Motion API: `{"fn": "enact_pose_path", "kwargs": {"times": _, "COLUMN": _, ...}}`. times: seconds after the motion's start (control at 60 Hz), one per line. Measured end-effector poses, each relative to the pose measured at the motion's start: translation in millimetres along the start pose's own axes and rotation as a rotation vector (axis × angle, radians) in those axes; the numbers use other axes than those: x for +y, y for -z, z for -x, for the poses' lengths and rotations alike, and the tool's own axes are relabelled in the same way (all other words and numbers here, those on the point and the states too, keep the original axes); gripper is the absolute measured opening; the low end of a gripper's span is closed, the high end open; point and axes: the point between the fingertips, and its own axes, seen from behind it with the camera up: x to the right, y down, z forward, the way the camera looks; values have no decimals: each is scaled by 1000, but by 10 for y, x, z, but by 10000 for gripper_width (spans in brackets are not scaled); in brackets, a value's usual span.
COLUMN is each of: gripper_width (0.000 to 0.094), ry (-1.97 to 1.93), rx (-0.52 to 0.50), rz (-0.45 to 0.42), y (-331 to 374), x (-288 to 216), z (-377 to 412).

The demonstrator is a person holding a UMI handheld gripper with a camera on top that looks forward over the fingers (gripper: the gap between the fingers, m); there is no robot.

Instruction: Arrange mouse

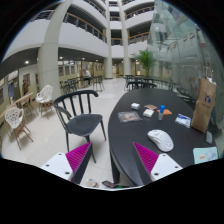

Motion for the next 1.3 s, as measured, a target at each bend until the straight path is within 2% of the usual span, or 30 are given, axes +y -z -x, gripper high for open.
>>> {"fn": "enact_pose_path", "kwargs": {"times": 0.083, "gripper_width": 834, "ry": -2, "rx": 66, "rz": 13, "y": -61, "x": 64, "z": -238}}
{"fn": "enact_pose_path", "kwargs": {"times": 0.133, "gripper_width": 832, "ry": -12, "rx": 107, "rz": 30, "y": -120, "x": 170, "z": -743}}
{"fn": "enact_pose_path", "kwargs": {"times": 0.183, "gripper_width": 833, "ry": -31, "rx": 156, "rz": 46, "y": -110, "x": 231, "z": -878}}
{"fn": "enact_pose_path", "kwargs": {"times": 0.233, "gripper_width": 829, "ry": -52, "rx": 182, "rz": 64, "y": -150, "x": 274, "z": -1328}}
{"fn": "enact_pose_path", "kwargs": {"times": 0.35, "gripper_width": 829, "ry": -62, "rx": 249, "rz": 122, "y": -259, "x": 416, "z": -1831}}
{"fn": "enact_pose_path", "kwargs": {"times": 0.533, "gripper_width": 830, "ry": -87, "rx": 229, "rz": 217, "y": -681, "x": 569, "z": -2046}}
{"fn": "enact_pose_path", "kwargs": {"times": 0.717, "gripper_width": 820, "ry": -93, "rx": 215, "rz": 225, "y": -1157, "x": 332, "z": -2192}}
{"fn": "enact_pose_path", "kwargs": {"times": 0.767, "gripper_width": 779, "ry": -102, "rx": 217, "rz": 223, "y": -1272, "x": 272, "z": -2245}}
{"fn": "enact_pose_path", "kwargs": {"times": 0.8, "gripper_width": 702, "ry": -99, "rx": 226, "rz": 220, "y": -1346, "x": 235, "z": -2283}}
{"fn": "enact_pose_path", "kwargs": {"times": 0.833, "gripper_width": 587, "ry": -103, "rx": 232, "rz": 214, "y": -1418, "x": 199, "z": -2319}}
{"fn": "enact_pose_path", "kwargs": {"times": 0.883, "gripper_width": 568, "ry": -111, "rx": 245, "rz": 205, "y": -1475, "x": 168, "z": -2371}}
{"fn": "enact_pose_path", "kwargs": {"times": 0.983, "gripper_width": 460, "ry": -78, "rx": 240, "rz": 215, "y": -1498, "x": 154, "z": -2363}}
{"fn": "enact_pose_path", "kwargs": {"times": 1.05, "gripper_width": 397, "ry": -78, "rx": 207, "rz": 206, "y": -1443, "x": 142, "z": -2294}}
{"fn": "enact_pose_path", "kwargs": {"times": 1.1, "gripper_width": 385, "ry": -87, "rx": 161, "rz": 181, "y": -1312, "x": 69, "z": -2182}}
{"fn": "enact_pose_path", "kwargs": {"times": 1.167, "gripper_width": 384, "ry": -36, "rx": 129, "rz": 91, "y": -948, "x": -225, "z": -2132}}
{"fn": "enact_pose_path", "kwargs": {"times": 1.3, "gripper_width": 383, "ry": 30, "rx": 173, "rz": -97, "y": 290, "x": -808, "z": -2326}}
